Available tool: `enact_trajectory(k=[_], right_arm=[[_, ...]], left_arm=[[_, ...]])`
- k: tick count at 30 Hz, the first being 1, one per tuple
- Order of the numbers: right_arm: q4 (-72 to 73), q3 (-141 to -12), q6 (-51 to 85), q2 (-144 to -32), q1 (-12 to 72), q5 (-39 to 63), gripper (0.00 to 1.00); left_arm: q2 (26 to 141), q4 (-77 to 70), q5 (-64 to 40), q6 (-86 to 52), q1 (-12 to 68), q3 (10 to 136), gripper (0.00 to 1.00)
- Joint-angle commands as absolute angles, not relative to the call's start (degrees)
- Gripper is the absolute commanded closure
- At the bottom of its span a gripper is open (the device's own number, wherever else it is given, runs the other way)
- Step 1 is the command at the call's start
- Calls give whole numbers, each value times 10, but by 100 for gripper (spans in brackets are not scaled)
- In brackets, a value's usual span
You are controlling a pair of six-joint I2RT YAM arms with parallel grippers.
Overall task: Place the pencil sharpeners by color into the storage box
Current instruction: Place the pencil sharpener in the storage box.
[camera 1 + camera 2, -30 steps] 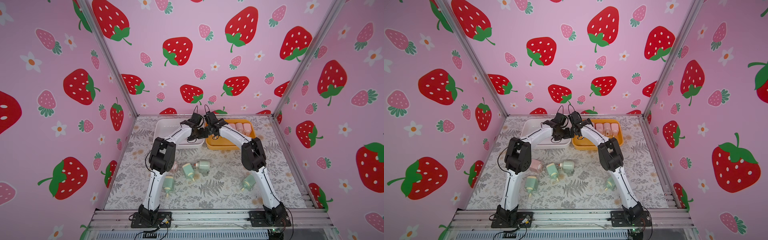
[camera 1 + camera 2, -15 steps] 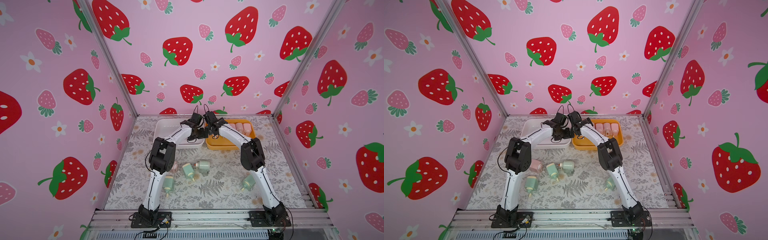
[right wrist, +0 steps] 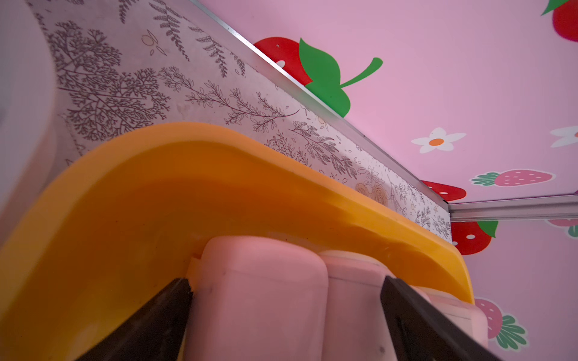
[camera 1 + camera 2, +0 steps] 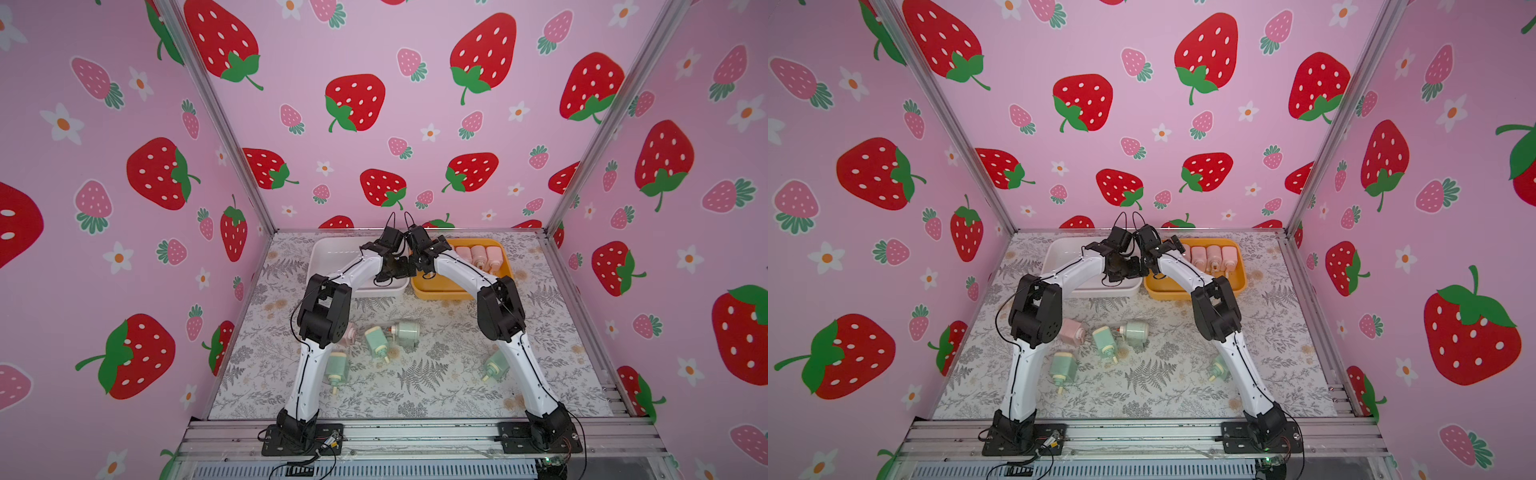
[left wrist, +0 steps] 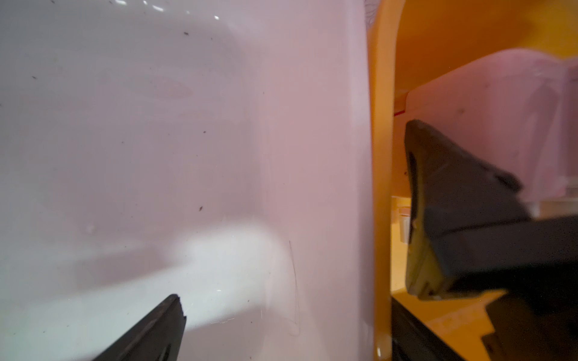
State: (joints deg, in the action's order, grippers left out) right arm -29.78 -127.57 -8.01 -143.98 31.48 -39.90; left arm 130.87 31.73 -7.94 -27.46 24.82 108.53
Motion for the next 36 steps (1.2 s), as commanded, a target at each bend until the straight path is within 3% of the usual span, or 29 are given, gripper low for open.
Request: enact_trajectory(k=[1,9,19,28,36], right_arm=[[-308,-1260,-72,-1414,319,-393,0],[-237,-1119,-11,-1268,319,-314,0],[-95,-855,59,-1067,319,-210,0],[40,-662,113,-905,319,-63,0],[131,-533,122,-810,319,1,0]], left_arm=[[1289,345,-67,-269,245,1079,0],[1231,352,-71,-265,249,1062,0],[1103,328,-33,-284,252,924,0],[967,351,48,-328,251,794,0],[860,450,137,-450,239,729,1]])
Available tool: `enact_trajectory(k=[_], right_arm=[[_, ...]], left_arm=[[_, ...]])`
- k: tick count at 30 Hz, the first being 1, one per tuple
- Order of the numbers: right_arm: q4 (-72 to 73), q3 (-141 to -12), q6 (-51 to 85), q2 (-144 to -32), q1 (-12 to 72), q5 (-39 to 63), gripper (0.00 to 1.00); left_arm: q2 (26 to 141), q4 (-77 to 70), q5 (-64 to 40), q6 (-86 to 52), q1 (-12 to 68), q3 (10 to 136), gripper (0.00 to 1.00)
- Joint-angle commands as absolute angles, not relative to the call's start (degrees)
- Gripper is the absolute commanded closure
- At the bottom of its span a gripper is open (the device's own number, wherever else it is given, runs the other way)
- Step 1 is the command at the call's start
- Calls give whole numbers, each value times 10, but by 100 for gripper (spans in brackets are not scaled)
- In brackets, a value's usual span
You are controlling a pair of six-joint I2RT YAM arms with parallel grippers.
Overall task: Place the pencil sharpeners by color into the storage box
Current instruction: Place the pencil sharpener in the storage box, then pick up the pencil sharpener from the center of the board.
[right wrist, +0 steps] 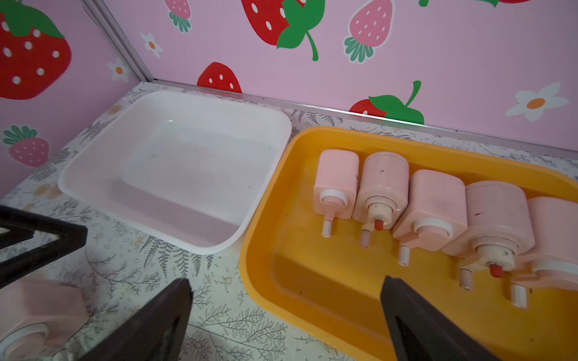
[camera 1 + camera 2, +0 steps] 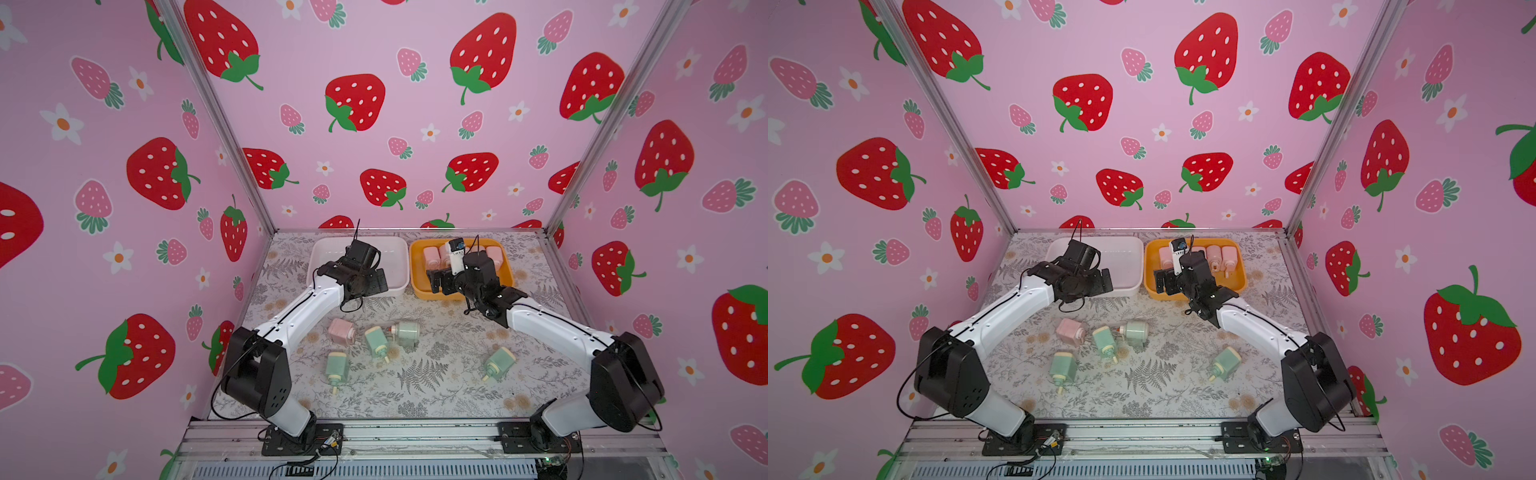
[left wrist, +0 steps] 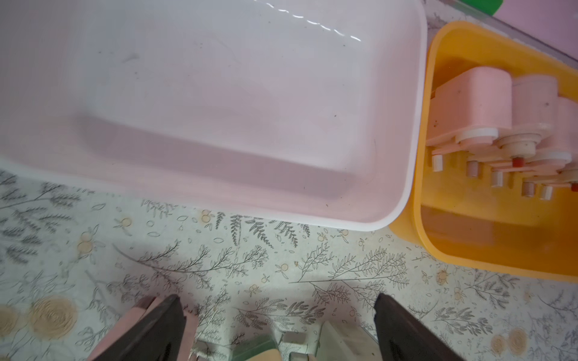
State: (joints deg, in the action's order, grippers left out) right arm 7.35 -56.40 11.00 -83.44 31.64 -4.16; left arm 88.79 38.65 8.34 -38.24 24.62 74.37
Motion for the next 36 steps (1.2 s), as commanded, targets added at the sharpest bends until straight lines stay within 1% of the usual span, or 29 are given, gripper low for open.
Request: enact_trajectory(k=[1,3,6,10,14,18,20,23,27,36], right_arm=[[147,-513,122,-797,319,19,0],[181,-474,121,-774,319,57,0],[223,-423,94,-744,319,118,0],[239,-389,63,-724,320,162,0],[236,-378,32,-720,320,201,0],[247,-370,30,-719,320,195,0],[250,-368,31,-716,319,194,0],[252,-363,31,-712,321,194,0],[251,-358,31,-708,321,194,0],[243,-359,25,-705,323,198,0]], left_arm=[[847,471,146,-473,233,724,0],[826,509,159,-523,220,717,1],[805,550,144,-572,195,706,0],[790,565,77,-615,152,679,0],[771,545,21,-643,116,633,2],[753,497,-29,-663,87,578,9],[752,478,-38,-669,81,561,11],[762,461,-62,-667,77,552,11],[779,453,-68,-665,74,553,11],[800,428,-38,-673,62,550,12]])
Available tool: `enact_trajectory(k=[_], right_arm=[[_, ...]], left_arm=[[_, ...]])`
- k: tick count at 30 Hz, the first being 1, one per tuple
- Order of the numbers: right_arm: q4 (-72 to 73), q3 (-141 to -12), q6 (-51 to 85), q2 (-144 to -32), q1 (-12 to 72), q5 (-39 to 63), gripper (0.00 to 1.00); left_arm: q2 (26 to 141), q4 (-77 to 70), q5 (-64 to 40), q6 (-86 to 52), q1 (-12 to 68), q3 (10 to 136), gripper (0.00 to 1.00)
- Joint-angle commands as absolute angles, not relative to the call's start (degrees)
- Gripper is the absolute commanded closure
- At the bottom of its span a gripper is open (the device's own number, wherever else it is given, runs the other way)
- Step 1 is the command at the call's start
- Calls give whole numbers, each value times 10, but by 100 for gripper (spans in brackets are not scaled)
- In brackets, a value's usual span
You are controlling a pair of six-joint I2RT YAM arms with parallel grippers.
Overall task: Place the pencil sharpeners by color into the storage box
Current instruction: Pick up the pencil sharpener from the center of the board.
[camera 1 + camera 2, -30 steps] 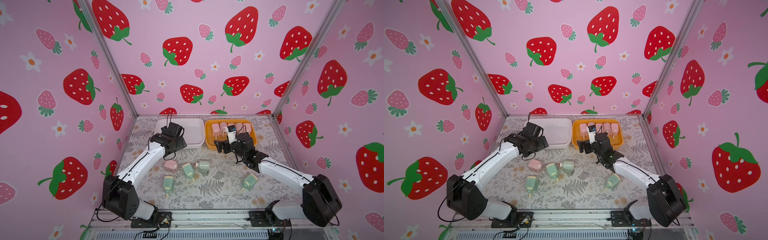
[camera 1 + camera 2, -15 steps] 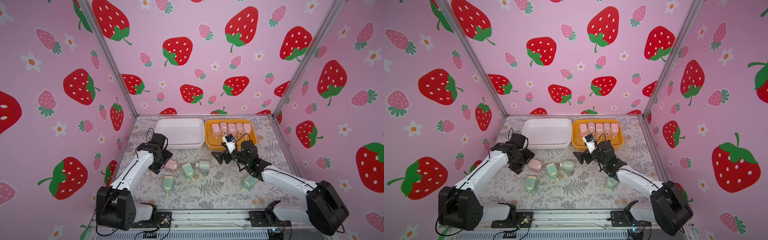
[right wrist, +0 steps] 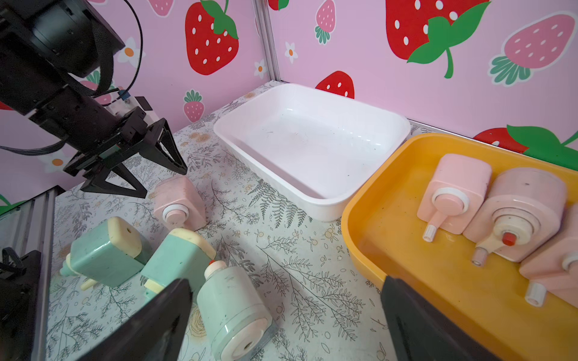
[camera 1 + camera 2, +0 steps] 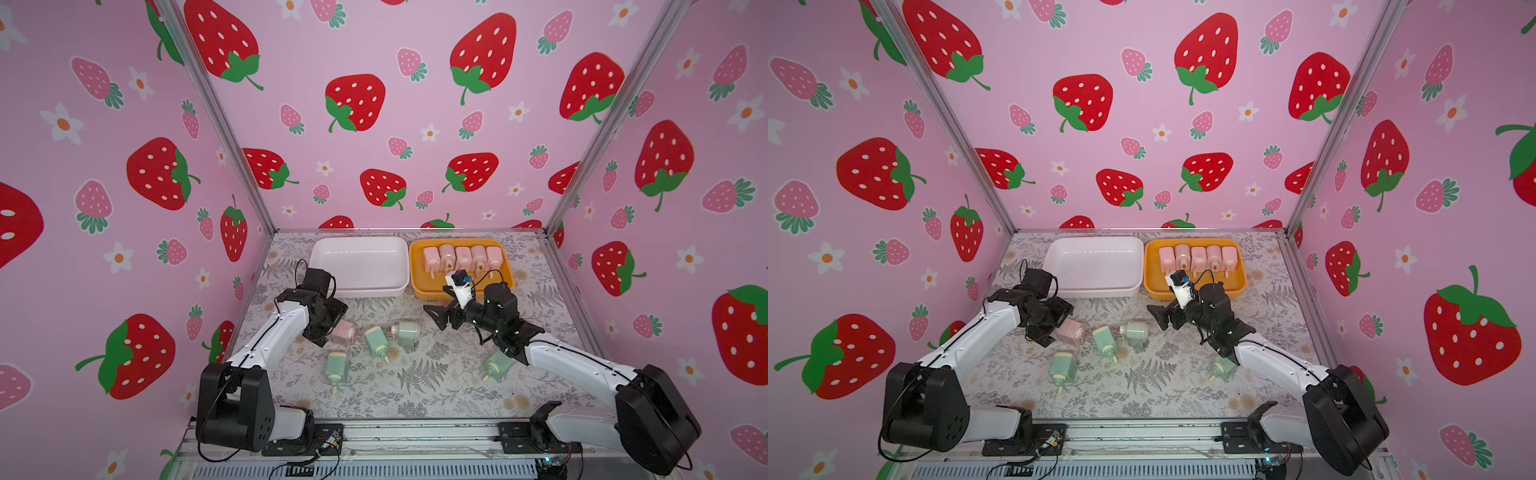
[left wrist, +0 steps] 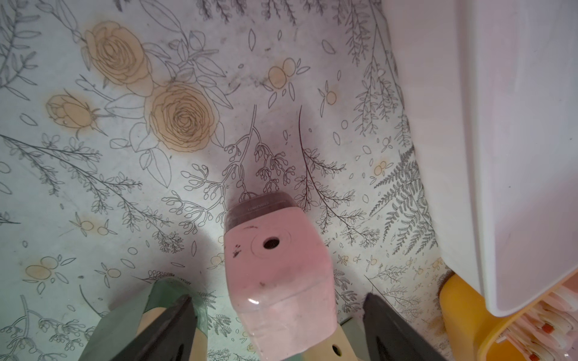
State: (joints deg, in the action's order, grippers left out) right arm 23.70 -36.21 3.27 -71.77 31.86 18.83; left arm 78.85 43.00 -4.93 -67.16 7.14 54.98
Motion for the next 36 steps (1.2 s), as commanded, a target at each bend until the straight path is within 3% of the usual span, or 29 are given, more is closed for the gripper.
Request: enact_trajectory(k=[1,14,18,27,32,36], right_arm=[[242,-359,25,-704,323,199,0],[248,-361,22,-709,328,211,0],[248,-361,22,-709,329,211,0],[247,-368,20,-716,333,218,0],[255,-391,19,-756,346,219,0],[267,-428,-5,-807,381,198,0]], left_arm=[[803,429,-38,-674,60,550,12],[827,389,-66,-677,56,525,24],[833,378,-75,-676,56,520,33],[826,390,-65,-657,56,525,59],[809,396,-63,-632,56,534,100],[782,390,-67,-626,60,534,100]])
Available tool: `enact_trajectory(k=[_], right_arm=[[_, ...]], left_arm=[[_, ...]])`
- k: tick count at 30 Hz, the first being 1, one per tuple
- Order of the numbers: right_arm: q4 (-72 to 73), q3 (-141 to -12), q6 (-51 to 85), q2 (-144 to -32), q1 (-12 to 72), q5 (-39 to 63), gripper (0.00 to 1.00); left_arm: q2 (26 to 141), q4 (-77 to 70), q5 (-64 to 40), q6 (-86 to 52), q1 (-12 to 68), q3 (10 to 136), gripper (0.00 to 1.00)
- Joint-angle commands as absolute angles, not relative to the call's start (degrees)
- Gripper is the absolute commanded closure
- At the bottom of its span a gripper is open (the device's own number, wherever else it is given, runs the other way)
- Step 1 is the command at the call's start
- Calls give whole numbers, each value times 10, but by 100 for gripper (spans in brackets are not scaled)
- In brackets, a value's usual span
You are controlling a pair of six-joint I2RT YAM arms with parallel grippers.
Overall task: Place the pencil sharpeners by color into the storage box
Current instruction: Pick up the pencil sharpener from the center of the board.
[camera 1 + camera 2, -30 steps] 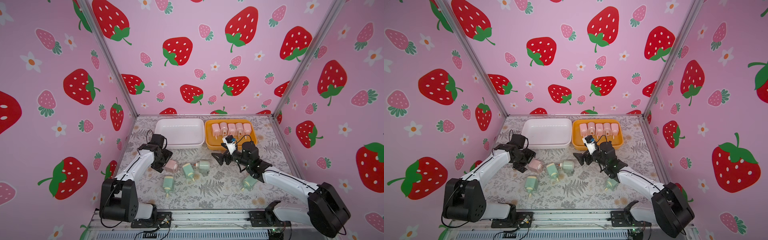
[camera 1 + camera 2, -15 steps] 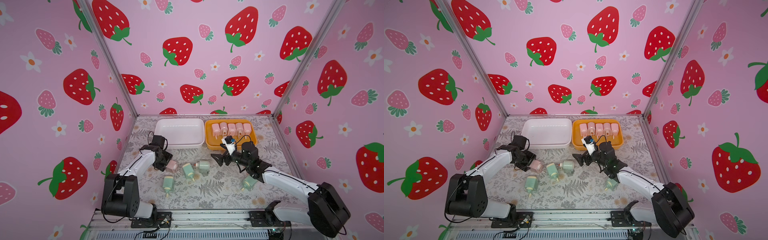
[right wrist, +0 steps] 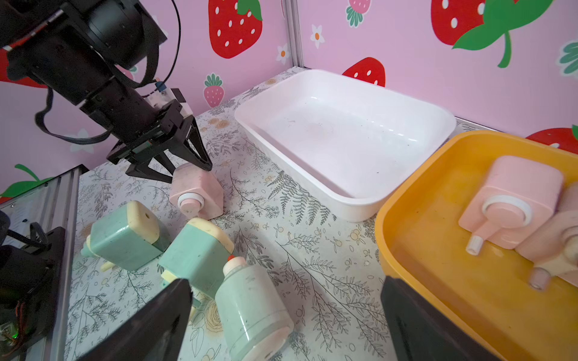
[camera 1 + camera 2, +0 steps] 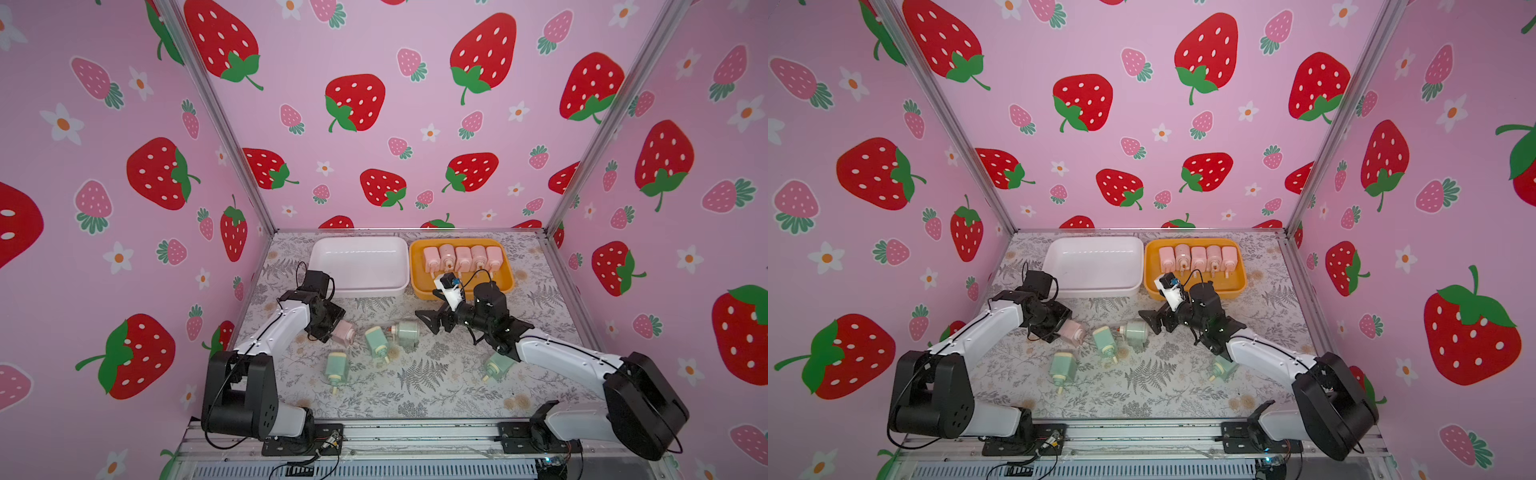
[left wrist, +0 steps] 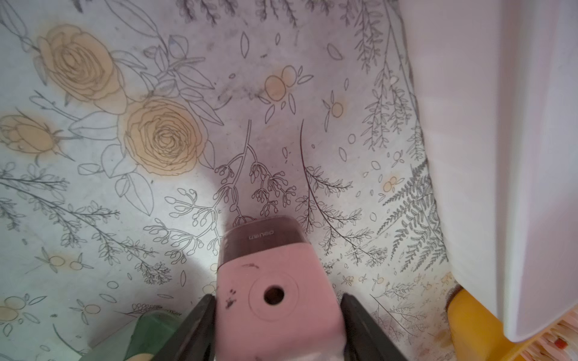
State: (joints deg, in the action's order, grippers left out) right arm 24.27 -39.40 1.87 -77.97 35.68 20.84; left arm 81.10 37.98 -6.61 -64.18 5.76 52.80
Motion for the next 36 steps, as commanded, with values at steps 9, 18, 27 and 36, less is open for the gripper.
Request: enact_trajectory(k=[9,18,27,36], right_arm=[[268,-555,-99,-958,489,143,0],[264,-633,-193,-1049,566,109,3],[231,-703,-212,-1109,590,78,14],[212,-727,-233,-1121,602,82,31]], left_arm=[[710,420,-42,-680,71,547,100],[702,456,-116,-750,70,569,100],[725,480,-150,-739,70,599,100],[712,465,-140,-752,69,581,100]])
